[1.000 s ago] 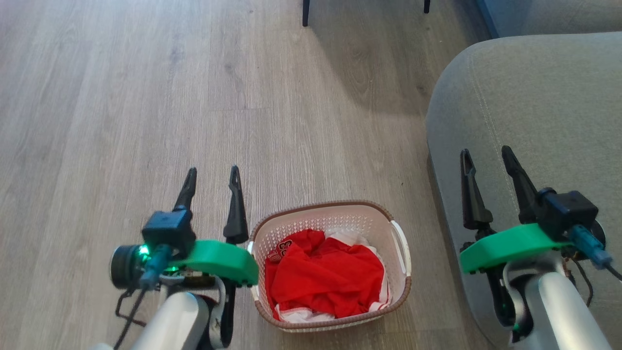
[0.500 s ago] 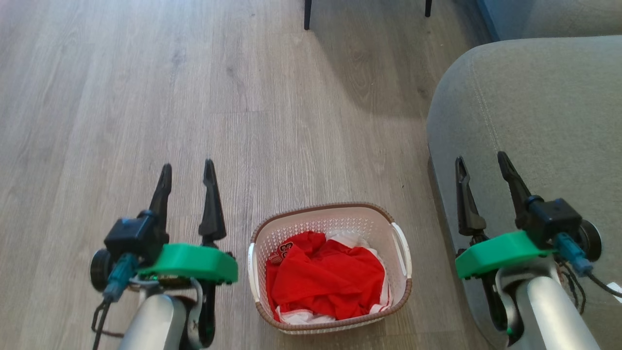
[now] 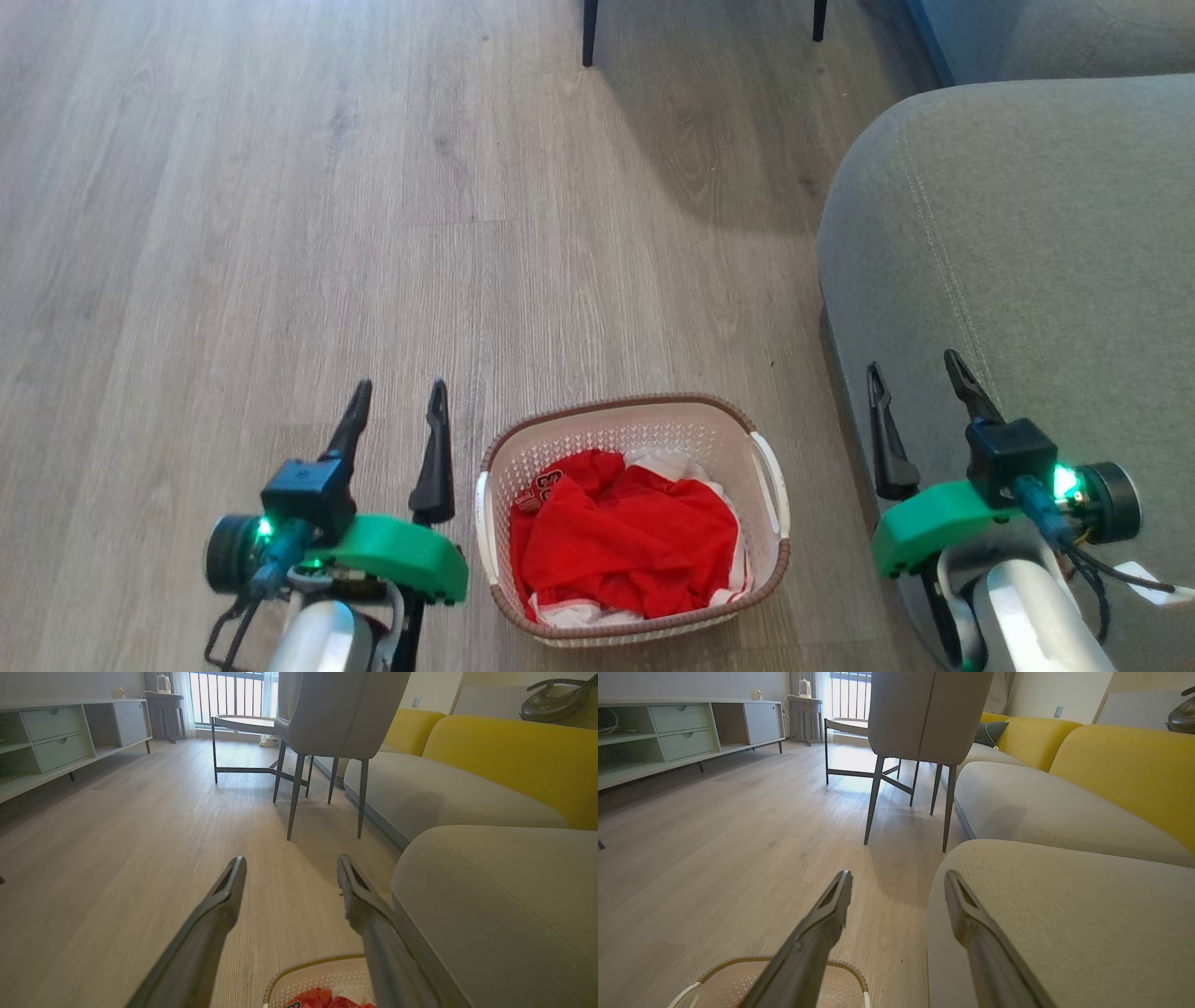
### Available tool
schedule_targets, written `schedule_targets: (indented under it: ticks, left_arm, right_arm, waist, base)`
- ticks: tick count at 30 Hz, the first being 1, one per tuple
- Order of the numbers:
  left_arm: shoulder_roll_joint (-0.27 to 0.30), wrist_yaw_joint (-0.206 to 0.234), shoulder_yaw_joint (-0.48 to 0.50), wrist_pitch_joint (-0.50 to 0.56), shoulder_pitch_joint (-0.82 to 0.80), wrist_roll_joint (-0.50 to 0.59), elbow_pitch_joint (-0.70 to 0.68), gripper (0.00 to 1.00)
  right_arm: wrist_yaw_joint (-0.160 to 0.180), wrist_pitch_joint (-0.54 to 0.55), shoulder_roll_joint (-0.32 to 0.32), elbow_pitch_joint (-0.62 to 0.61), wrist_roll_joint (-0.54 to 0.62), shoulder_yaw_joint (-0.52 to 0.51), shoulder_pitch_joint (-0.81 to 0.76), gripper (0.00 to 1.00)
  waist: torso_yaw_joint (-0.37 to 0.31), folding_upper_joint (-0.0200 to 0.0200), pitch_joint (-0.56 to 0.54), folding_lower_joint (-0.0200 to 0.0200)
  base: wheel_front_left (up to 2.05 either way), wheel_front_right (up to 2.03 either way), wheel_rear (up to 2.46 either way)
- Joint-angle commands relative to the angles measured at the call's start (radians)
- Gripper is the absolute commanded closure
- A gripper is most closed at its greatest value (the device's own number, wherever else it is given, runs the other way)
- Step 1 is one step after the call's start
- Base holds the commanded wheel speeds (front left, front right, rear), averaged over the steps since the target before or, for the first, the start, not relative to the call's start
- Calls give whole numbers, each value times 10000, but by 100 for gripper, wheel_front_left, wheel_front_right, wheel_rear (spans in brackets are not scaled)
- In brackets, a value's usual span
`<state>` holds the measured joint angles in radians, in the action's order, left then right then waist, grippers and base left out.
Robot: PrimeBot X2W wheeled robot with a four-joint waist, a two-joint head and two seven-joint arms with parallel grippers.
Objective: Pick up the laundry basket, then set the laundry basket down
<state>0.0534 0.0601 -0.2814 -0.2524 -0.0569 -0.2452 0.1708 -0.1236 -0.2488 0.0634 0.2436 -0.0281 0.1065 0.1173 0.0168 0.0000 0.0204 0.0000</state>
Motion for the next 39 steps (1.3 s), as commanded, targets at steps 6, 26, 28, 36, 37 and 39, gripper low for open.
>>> schedule_targets:
  ticks: [6, 26, 28, 36, 37, 39]
  left_arm:
    - [-30, -341, 230, -93, -382, -82, 249, 0]
    - [-31, -301, 227, -93, -604, -302, 335, 0]
    - [-31, -273, 196, -93, -667, -319, 379, 0]
    - [-31, -201, -54, -93, -1303, -454, 858, 0]
    - [-31, -213, -119, -93, -1459, -473, 1005, 0]
    - [-31, -221, -198, -93, -1783, -639, 1349, 0]
  right_arm:
    - [-71, -130, -96, -35, -3, 286, 422, 0]
    - [-71, -130, -119, -23, -124, 246, 585, 0]
    - [-71, -130, -119, 88, -116, 193, 630, 0]
    - [-71, -130, 77, 622, -222, 261, 1301, 0]
    - [-71, -130, 95, 725, -350, 251, 1438, 0]
    - [-71, -130, 151, 935, -586, 272, 1748, 0]
  waist:
    - [-39, 0, 7, 0]
    - [-74, 0, 412, 0]
    - [-75, 0, 592, 0]
    - [21, 0, 1894, 0]
    - [38, 0, 2138, 0]
    - [54, 0, 2630, 0]
  base:
    - [0, 0, 0]
    - [0, 0, 0]
    - [0, 0, 0]
    - [0, 0, 0]
    - [0, 0, 0]
    - [0, 0, 0]
